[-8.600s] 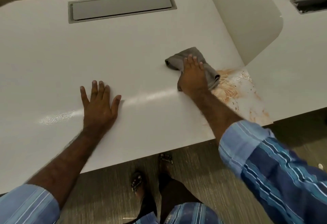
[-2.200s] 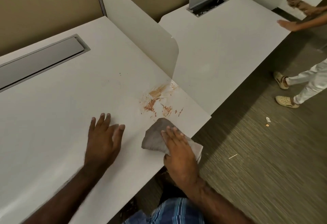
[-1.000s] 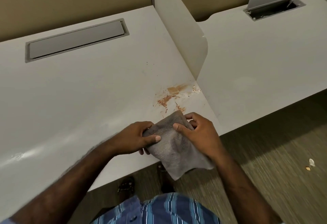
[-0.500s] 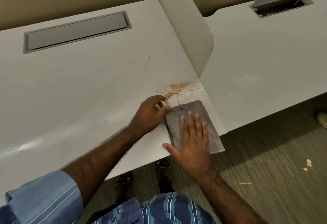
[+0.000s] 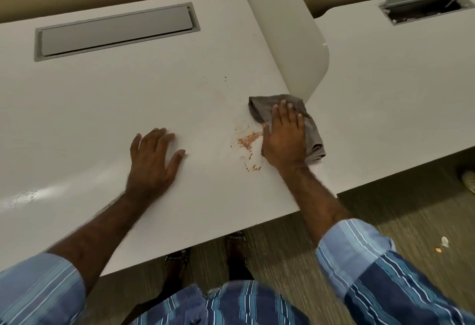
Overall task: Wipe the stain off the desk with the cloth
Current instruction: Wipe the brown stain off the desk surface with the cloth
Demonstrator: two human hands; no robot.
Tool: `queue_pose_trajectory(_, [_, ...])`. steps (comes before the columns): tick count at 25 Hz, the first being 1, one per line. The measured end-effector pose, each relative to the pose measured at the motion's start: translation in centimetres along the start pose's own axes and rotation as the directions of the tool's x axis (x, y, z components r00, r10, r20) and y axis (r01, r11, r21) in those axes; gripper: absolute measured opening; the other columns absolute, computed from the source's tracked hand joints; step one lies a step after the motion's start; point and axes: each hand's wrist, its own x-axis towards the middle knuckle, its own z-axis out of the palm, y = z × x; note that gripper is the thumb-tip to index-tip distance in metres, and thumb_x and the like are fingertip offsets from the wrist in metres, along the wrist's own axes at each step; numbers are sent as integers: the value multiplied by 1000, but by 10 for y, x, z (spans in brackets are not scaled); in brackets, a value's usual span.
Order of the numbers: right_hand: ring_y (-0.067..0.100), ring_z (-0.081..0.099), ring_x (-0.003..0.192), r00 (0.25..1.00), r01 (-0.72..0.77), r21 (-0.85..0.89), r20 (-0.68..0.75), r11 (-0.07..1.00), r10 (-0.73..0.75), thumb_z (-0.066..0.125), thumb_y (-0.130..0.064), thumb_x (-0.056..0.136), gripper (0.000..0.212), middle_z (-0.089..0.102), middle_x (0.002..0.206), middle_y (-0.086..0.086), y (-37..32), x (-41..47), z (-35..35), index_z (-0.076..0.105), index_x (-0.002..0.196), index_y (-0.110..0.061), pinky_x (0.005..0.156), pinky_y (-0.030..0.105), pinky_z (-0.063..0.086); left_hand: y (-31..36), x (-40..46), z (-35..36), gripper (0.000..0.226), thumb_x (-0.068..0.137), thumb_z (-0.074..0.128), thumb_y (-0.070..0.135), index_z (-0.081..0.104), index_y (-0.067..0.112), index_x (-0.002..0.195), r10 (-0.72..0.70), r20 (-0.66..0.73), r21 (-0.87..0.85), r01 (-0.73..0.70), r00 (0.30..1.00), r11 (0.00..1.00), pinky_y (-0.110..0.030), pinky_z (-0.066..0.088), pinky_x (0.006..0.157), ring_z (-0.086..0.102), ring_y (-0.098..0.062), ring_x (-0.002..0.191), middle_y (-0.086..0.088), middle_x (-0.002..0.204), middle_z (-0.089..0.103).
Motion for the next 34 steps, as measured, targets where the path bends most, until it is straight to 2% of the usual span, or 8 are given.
queue_pose_trajectory(4, [32,19,165,999,-30,81,-15,996,31,38,-25,114,57,23,175,22,-9,1,3,31,164,0,135,47,11,-2,0,-1,46,108,54,45,61,10,138,-17,-13,-39,16,1000,999,-54,24,130,53,-32,147,-12,148,61])
queue_pose_trajectory(7, [37,35,159,996,61,162,-77,985,-49,51,-16,108,53,38,168,23,-6,-76,4,43,158,3,132,52,27,-3,1,1,46,109,53,46,62,11,138,-24,-12,-54,23,1000,998,-53,24,130,52,-31,147,-12,149,61])
queue_pose_trajectory(12, [23,27,163,980,189,158,30,969,-196,44,-31,107,60,33,173,8,-12,-186,11,38,163,-11,131,44,22,-5,2,4,50,108,51,50,62,12,138,-40,-12,-55,40,999,998,-53,27,129,51,-32,147,-11,150,59])
queue_pose_trajectory(17, [33,33,160,964,253,186,36,950,-264,60,-15,104,59,36,170,16,-32,-87,12,43,159,-2,131,51,25,-3,3,4,50,107,54,49,64,10,137,-38,-31,-39,37,999,999,-54,29,128,54,-34,145,-12,149,61])
queue_pose_trajectory(21, [28,17,165,967,234,144,71,962,-246,41,-22,113,56,22,176,15,-68,51,6,29,165,-6,135,43,7,0,2,0,51,106,55,50,65,9,136,-46,-29,-31,45,999,998,-55,30,127,55,-35,144,-13,147,62])
queue_pose_trajectory(24, [28,19,165,966,233,164,72,959,-247,39,-21,115,53,23,176,16,-75,69,6,30,165,-4,135,39,6,2,3,-4,52,106,54,49,66,9,136,-53,-25,-42,52,998,998,-55,31,126,55,-35,144,-13,147,62])
queue_pose_trajectory(28, [36,35,159,945,318,257,-9,913,-327,57,-8,106,54,38,168,22,-38,-23,5,43,157,3,132,52,25,2,3,-3,52,106,54,49,66,9,135,-51,-27,-49,50,998,998,-55,30,126,55,-34,144,-13,147,63])
queue_pose_trajectory(34, [13,14,165,876,416,277,133,866,-463,51,-24,95,74,23,177,-1,13,-177,0,32,166,-18,133,39,14,-2,3,2,53,107,52,52,64,11,137,-47,-38,-45,45,998,998,-53,29,128,55,-33,144,-12,147,62])
